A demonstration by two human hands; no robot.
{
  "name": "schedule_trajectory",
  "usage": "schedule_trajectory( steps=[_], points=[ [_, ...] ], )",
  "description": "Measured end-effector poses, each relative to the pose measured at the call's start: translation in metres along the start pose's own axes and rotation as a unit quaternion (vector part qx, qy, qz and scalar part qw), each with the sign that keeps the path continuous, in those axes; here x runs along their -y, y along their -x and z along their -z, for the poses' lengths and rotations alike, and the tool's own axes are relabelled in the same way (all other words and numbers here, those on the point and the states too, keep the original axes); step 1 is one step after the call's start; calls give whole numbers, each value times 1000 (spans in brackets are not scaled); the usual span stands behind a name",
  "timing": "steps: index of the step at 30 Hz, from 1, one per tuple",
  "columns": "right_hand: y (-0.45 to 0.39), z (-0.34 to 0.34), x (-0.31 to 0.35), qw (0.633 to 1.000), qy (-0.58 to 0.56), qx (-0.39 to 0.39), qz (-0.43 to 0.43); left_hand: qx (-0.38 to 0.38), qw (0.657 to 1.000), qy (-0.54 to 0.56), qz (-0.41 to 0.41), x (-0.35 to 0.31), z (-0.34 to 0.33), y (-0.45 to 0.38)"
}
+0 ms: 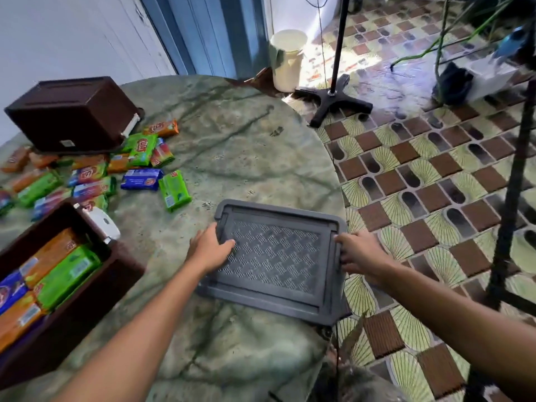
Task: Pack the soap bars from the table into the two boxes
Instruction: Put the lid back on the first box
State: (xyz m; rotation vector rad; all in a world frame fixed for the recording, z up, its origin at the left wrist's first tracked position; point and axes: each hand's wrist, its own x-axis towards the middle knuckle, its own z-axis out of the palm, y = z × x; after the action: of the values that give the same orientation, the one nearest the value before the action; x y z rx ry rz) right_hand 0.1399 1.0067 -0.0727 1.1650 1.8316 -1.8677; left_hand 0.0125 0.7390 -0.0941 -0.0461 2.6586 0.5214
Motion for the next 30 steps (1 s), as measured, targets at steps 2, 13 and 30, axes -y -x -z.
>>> schedule_trajectory(
  steps=[2,13,30],
  points=[
    [-2,0,-2,999,-39,-7,-13,-2,1000,15,-8,-4,1,4],
    [-6,-30,68,997,-49,-9,55,-119,986,118,-5,5,74,36],
    [42,-400,153,846,338,146,386,-359,881,232,203,313,187,147]
  ],
)
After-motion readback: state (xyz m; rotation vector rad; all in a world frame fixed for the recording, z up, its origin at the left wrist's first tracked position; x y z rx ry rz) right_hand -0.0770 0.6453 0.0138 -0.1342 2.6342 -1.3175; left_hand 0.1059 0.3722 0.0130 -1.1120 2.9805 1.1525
